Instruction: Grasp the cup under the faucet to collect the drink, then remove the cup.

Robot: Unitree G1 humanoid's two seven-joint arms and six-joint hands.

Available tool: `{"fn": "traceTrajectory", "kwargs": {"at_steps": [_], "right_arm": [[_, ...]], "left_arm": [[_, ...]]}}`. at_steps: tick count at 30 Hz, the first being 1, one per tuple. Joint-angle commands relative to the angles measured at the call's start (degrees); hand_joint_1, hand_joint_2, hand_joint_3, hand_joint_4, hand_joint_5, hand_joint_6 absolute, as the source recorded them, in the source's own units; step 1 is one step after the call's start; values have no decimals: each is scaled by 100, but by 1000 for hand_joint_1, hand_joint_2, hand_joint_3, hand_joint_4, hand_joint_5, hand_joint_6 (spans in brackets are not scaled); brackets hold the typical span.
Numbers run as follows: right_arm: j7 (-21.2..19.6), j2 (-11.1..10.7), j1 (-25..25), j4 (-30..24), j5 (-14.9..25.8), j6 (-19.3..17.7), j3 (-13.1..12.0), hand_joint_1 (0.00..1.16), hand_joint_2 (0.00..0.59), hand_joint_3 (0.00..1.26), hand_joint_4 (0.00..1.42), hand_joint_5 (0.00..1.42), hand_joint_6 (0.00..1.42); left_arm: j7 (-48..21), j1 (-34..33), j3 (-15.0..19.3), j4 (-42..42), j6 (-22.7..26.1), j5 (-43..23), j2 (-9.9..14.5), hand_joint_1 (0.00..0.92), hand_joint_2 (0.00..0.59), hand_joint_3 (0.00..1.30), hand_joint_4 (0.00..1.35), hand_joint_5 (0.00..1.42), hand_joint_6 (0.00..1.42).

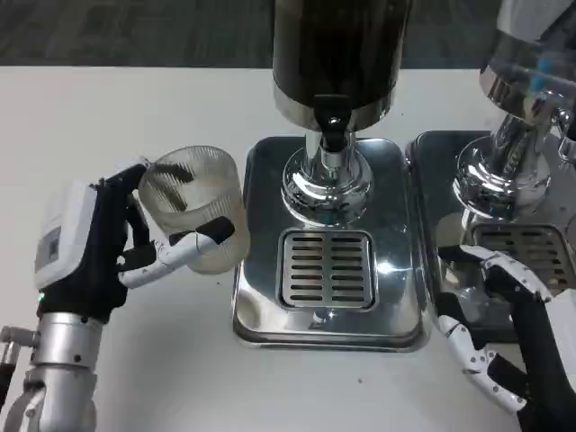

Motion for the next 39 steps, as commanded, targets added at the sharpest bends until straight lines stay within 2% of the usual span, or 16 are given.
{"fn": "traceTrajectory", "kwargs": {"at_steps": [1,9,26,39], "right_arm": [[-50,36,40,-28,17,-65,-45,385,429,370,285,236,380],[-46,78,142,-132,22,-38,-63,383,429,370,286,236,379],[26,143,364,-391,21,21,-138,380,429,370,292,246,379],[108,172,484,-493,33,52,-193,379,429,375,293,247,380]], "left_arm": [[-249,-77,-85,-164,104,20,-206,354,110,716,894,1211,1424],[-429,-363,-440,131,253,305,-551,352,111,717,895,1198,1424],[-286,-1151,-895,1275,311,652,-970,334,109,696,874,1166,1417],[-435,-1465,-1087,1790,378,639,-1011,242,97,505,621,900,1130]]}}
